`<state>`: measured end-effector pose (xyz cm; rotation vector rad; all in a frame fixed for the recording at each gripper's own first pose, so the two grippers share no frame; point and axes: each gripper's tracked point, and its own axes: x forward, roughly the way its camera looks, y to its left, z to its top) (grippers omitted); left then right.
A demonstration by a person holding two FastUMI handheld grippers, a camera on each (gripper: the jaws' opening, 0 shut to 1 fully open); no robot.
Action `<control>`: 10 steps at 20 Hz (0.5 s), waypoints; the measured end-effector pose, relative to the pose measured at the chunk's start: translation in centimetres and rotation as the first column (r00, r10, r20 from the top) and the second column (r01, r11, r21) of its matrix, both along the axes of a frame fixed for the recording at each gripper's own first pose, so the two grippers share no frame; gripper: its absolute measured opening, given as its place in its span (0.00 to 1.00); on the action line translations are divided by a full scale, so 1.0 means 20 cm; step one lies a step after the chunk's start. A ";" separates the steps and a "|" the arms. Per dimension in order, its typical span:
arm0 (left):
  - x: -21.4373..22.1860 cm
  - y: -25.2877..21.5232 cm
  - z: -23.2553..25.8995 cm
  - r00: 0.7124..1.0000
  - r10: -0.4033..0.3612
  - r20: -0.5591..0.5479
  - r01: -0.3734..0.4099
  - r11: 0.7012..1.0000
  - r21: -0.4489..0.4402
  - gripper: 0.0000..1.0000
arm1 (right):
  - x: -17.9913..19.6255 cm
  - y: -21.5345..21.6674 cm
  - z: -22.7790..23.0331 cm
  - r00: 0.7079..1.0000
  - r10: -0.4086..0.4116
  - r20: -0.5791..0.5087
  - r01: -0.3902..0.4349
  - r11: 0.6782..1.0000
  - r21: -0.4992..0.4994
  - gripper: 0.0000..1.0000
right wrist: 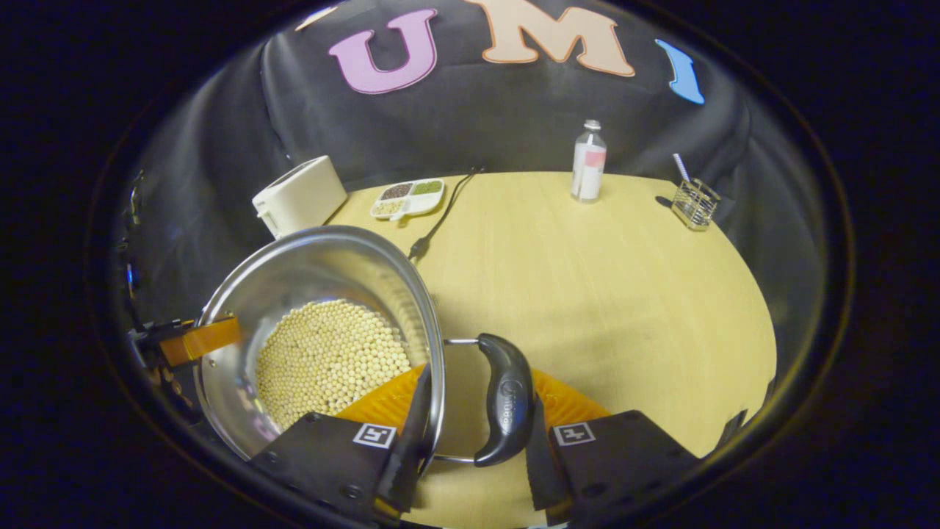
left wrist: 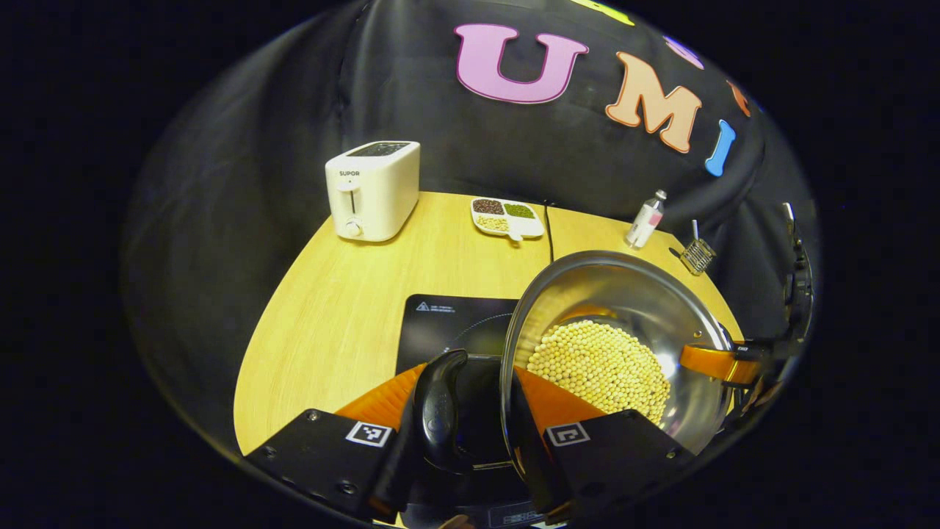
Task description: First push the handle of the pot to place it horizontally, then grasp the pot with both hands and set it on the induction cooktop.
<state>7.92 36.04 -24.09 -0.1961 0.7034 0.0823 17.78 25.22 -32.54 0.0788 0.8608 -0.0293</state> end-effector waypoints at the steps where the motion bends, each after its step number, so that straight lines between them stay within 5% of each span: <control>1: 0.00 0.02 0.00 1.000 0.003 -0.001 -0.003 1.000 -0.002 0.62 | 0.00 0.03 -0.01 1.000 0.006 -0.002 -0.006 1.000 -0.003 0.67; 2: 0.00 0.04 -0.01 1.000 0.005 -0.003 -0.005 1.000 -0.001 0.62 | 0.01 0.05 -0.02 1.000 0.007 -0.003 -0.007 1.000 -0.002 0.58; 10: 0.00 0.18 -0.05 1.000 0.010 -0.007 -0.011 1.000 -0.003 0.62 | 0.05 0.17 -0.06 1.000 0.009 -0.008 -0.009 1.000 -0.003 0.58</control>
